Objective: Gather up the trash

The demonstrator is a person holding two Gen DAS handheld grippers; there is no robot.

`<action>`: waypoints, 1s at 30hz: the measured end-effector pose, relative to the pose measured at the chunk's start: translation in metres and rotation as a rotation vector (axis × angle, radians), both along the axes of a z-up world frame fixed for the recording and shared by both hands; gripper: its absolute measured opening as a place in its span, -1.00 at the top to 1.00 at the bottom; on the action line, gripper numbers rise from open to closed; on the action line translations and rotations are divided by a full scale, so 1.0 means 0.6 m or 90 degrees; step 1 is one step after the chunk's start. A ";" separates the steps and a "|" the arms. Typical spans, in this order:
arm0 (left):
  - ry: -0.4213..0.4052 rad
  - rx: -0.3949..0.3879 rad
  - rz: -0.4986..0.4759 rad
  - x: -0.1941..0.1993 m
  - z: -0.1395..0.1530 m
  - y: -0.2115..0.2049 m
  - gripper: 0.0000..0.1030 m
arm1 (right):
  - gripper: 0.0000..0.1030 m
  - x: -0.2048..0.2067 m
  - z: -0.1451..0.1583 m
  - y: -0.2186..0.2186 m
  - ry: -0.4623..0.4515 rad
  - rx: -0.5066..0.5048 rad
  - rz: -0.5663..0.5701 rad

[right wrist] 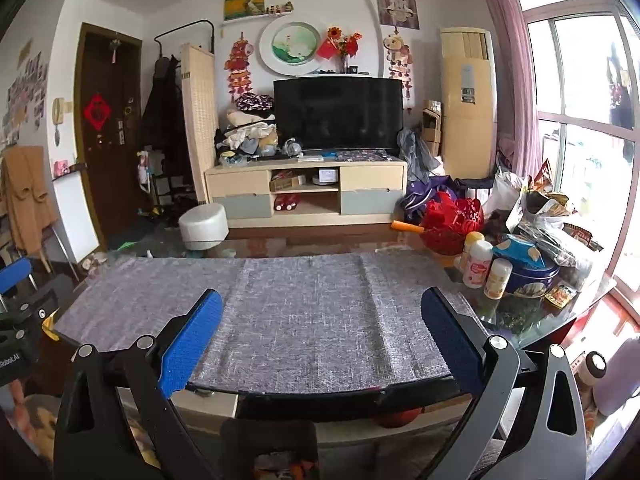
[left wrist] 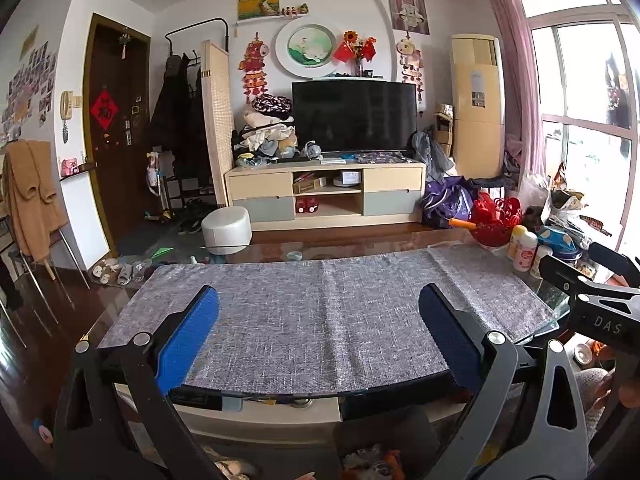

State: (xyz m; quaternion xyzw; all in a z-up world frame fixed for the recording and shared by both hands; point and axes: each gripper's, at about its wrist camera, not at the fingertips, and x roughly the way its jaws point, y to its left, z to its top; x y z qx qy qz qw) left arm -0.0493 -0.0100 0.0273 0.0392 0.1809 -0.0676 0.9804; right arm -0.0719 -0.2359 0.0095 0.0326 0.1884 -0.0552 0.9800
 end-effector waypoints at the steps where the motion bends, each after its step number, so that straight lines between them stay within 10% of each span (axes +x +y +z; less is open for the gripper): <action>1: -0.001 -0.001 0.000 -0.001 0.001 0.002 -0.84 | -0.94 -0.001 0.001 0.001 -0.001 0.000 0.000; 30: -0.009 -0.006 -0.002 -0.025 0.015 -0.002 -0.84 | -0.94 -0.028 0.020 0.012 -0.009 -0.001 -0.005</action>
